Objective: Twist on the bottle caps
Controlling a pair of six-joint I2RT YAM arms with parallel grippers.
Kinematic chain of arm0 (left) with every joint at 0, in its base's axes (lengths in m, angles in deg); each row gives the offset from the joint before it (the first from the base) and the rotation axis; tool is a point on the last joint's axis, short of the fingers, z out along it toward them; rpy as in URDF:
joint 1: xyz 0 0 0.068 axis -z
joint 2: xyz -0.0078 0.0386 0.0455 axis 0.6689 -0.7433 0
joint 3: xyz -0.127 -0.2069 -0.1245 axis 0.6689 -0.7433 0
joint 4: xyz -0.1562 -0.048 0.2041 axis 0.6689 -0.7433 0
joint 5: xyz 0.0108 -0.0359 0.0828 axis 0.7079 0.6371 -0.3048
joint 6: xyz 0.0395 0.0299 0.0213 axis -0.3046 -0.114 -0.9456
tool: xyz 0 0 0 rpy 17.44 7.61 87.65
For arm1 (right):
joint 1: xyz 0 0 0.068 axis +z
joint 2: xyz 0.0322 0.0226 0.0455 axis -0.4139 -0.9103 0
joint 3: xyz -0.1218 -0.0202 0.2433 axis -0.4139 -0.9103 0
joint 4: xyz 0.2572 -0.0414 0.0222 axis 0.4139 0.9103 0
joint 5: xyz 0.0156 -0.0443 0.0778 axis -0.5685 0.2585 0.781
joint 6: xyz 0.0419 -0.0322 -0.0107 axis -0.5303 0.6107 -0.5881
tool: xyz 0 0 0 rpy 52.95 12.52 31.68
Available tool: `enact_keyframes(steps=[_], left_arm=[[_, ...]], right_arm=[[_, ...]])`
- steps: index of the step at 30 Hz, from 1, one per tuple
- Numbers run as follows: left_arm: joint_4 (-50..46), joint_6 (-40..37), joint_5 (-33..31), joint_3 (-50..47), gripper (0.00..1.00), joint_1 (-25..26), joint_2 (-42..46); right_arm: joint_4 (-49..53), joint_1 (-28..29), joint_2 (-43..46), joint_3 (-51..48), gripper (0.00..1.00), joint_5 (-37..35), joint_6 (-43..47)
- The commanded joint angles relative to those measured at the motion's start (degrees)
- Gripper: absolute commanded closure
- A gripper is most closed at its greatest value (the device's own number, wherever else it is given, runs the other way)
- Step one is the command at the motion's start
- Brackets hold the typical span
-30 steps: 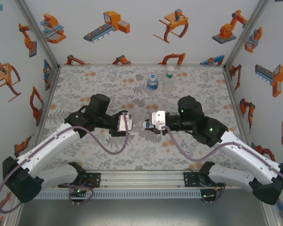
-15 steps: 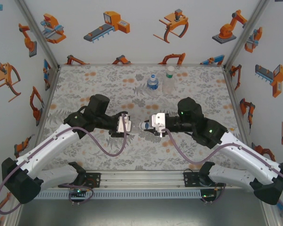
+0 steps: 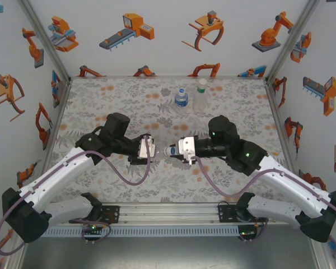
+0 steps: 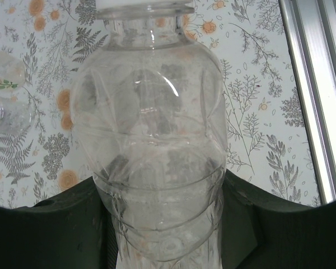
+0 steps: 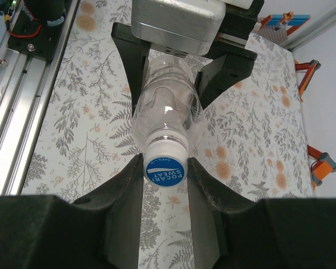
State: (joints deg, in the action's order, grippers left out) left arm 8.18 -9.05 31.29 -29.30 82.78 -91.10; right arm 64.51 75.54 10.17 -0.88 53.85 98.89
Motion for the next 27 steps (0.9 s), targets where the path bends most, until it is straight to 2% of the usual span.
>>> enact_keyframes(steps=[1,5,9,11,14,17,20,23,27], left_arm=[[1.8,-0.1,5.4,0.9,1.00,0.6,0.8],[2.1,0.3,5.1,0.9,1.00,0.7,1.0],[3.2,0.9,4.7,0.6,1.00,0.6,1.3],[3.9,1.4,4.2,0.3,1.00,0.6,1.6],[5.2,2.2,3.6,-0.2,1.00,0.5,2.1],[6.8,3.0,2.9,-0.8,1.00,0.5,2.5],[8.0,3.8,2.5,-1.3,1.00,0.2,2.8],[8.8,4.4,2.4,-1.4,1.00,0.1,2.9],[9.9,5.5,0.9,-1.7,1.00,0.0,2.9]], right_arm=[[-2.0,-0.1,-0.9,-2.0,1.00,0.2,-2.5],[-10.2,0.0,0.3,-5.2,1.00,-5.1,-19.9],[-18.4,-0.1,0.7,-8.7,1.00,-10.1,-41.6],[-21.3,-0.1,0.6,-10.0,1.00,-14.5,-55.3],[-19.8,-0.1,-0.3,-10.2,1.00,-22.6,-75.5],[-15.3,0.0,-1.6,-9.2,1.00,-26.7,-93.2],[-16.2,0.0,-2.5,-9.9,1.00,-26.1,-106.3],[-18.0,0.0,-2.9,-10.5,1.00,-26.2,-115.1],[-15.2,-0.1,-2.5,-9.9,1.00,-28.6,-121.7]])
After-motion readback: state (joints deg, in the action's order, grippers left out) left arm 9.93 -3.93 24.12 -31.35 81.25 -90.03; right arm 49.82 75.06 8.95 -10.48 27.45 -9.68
